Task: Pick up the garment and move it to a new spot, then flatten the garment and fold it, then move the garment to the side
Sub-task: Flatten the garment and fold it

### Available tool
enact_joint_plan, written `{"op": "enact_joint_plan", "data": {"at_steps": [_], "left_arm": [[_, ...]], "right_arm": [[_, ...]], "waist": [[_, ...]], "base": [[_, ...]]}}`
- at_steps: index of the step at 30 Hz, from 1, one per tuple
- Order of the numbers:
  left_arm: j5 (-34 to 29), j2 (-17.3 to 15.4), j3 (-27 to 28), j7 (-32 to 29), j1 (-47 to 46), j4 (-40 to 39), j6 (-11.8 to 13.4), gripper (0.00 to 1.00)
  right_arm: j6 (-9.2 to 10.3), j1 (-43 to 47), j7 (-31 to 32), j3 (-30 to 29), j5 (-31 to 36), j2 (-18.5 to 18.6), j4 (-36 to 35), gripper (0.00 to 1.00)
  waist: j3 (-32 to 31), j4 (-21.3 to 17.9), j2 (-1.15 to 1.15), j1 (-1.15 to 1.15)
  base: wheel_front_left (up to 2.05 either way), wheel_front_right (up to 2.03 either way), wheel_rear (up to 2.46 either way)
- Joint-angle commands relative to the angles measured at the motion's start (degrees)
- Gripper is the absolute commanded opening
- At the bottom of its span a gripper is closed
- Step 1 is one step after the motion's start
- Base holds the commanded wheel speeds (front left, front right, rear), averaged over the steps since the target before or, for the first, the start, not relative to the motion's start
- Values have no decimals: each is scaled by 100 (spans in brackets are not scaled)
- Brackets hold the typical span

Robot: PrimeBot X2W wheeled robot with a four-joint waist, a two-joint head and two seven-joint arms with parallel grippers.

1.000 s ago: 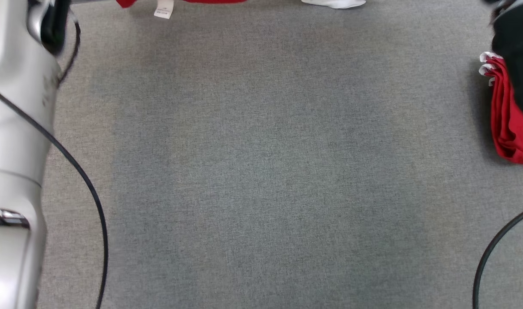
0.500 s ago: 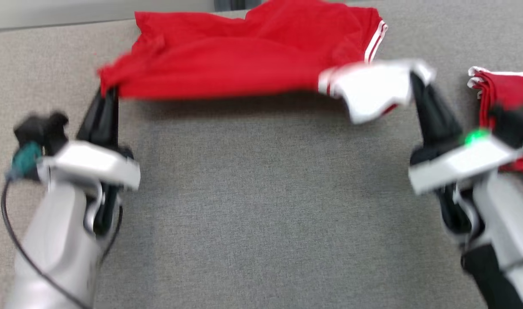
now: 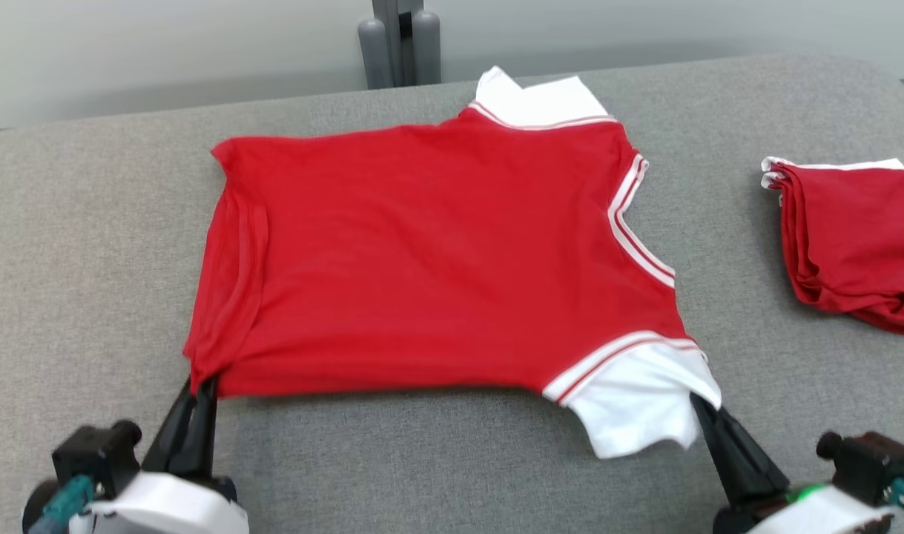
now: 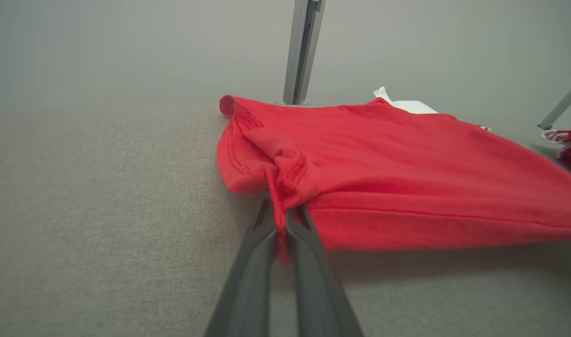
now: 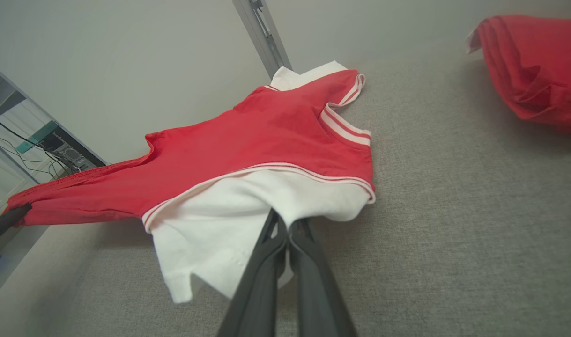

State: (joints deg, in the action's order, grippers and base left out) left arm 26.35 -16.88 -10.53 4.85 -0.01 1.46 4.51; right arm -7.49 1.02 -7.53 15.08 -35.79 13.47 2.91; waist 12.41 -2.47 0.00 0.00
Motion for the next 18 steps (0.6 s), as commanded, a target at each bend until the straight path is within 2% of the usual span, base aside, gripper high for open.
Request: {"op": "enact_joint_plan", "data": {"at_steps": [1, 2, 9, 18], "left_arm": [[48, 0, 51, -135, 316, -327, 178, 0], [93, 0, 59, -304, 627, -604, 309, 0], [314, 0, 138, -728, 1259, -1180, 571, 0], [424, -149, 103, -1291, 1735, -1618, 766, 0]], "right_arm": [[-1, 317, 175, -152, 88, -60, -250, 0], [-1, 629, 403, -250, 163, -139, -485, 0], [-1, 1343, 1192, -578, 315, -234, -1091, 0], [-1, 1874, 2191, -899, 373, -378, -1650, 0]], "waist": [[-104, 19, 0, 0], [-156, 26, 0, 0], [-280, 60, 0, 0], [-324, 49, 0, 0]], "base": [[0, 0, 0], [0, 0, 0], [0, 0, 0], [0, 0, 0]]}}
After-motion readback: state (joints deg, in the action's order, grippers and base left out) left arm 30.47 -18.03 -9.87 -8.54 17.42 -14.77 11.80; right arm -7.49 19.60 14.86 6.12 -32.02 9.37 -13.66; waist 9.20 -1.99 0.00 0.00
